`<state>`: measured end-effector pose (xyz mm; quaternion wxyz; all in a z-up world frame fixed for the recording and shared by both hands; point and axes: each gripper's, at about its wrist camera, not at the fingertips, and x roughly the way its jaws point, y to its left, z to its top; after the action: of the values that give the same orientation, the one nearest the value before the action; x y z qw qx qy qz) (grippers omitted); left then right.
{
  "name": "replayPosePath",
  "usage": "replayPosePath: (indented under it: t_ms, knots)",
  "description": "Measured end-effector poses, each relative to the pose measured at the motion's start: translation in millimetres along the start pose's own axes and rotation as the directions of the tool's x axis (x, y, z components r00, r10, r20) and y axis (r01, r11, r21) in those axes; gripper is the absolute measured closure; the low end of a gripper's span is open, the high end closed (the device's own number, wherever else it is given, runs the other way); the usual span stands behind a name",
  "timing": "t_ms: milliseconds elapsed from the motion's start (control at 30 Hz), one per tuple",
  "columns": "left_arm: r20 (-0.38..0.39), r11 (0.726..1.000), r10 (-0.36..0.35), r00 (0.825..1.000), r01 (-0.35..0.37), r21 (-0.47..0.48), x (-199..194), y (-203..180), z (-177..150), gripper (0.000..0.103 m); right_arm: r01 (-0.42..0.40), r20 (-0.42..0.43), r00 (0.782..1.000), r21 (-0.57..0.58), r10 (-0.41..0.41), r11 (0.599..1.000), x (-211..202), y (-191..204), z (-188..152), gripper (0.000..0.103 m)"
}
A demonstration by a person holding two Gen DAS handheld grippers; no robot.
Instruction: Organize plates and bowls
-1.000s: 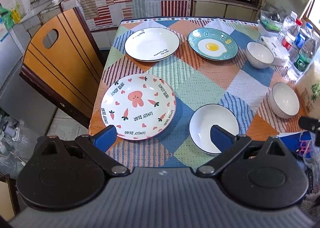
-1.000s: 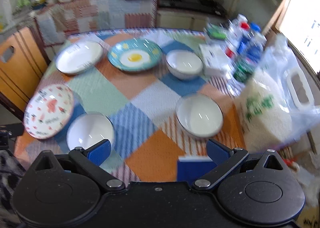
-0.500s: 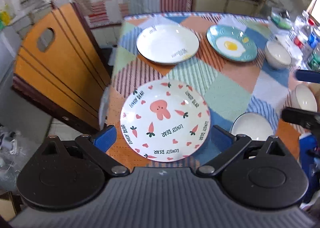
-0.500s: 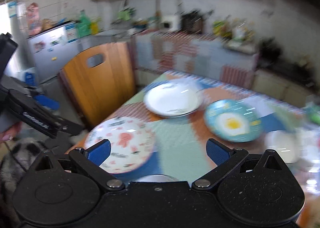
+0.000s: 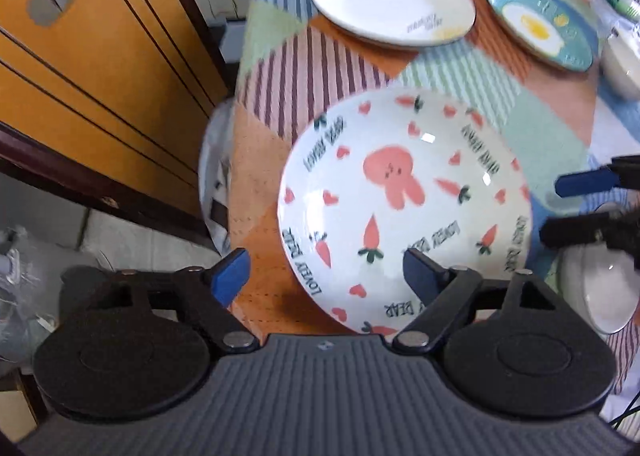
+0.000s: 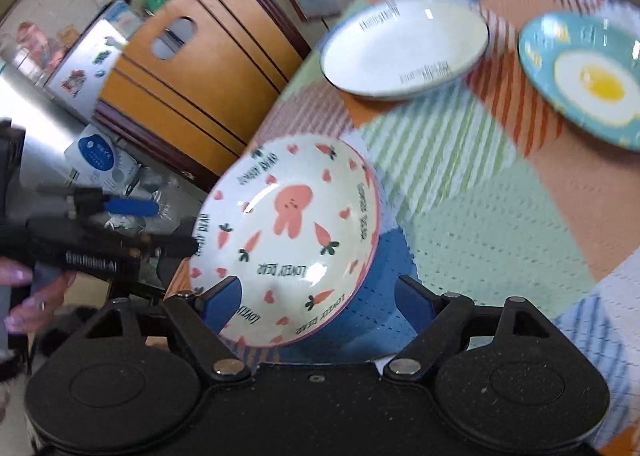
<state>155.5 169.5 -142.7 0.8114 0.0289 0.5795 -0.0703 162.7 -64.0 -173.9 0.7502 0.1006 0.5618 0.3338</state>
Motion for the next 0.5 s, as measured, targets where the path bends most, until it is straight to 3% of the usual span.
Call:
replayPosePath:
  t_ms: [33, 100, 200, 300, 367, 433, 500]
  knots:
    - [-0.005, 1.000, -0.010, 1.000, 0.010, -0.001, 5, 1, -1, 0.026, -0.013, -0.016, 1.000, 0.023, 0.013, 1.000, 6, -4, 1, 0.020]
    - [-0.018, 0.999, -0.027, 0.999, 0.026, -0.024, 15, 6, -2, 0.028, -0.026, -0.044, 0.999, 0.055, 0.029, 0.998, 17, -10, 4, 0.036]
    - [-0.033, 0.995, -0.052, 0.998, 0.049, -0.088, 24, 15, -1, 0.031, -0.028, -0.075, 0.996, 0.119, 0.037, 0.992, 30, -20, 6, 0.051]
    - [-0.020, 0.993, -0.069, 0.997, 0.067, -0.096, 25, 16, -3, 0.039, -0.061, -0.092, 0.993, 0.137, 0.074, 0.989, 35, -22, 6, 0.054]
    - [-0.030, 0.992, -0.090, 0.996, 0.086, -0.095, 27, 16, -4, 0.051, -0.057, -0.099, 0.993, 0.111, 0.068, 0.992, 38, -19, 7, 0.054]
    - [-0.041, 0.993, -0.084, 0.996, 0.080, -0.092, 30, 15, -5, 0.057, -0.051, -0.099, 0.993, 0.091, 0.060, 0.995, 38, -18, 6, 0.060]
    - [-0.054, 0.995, -0.054, 0.997, 0.049, -0.083, 32, 14, -5, 0.067, -0.021, -0.099, 0.995, 0.091, 0.030, 0.996, 39, -20, 6, 0.084]
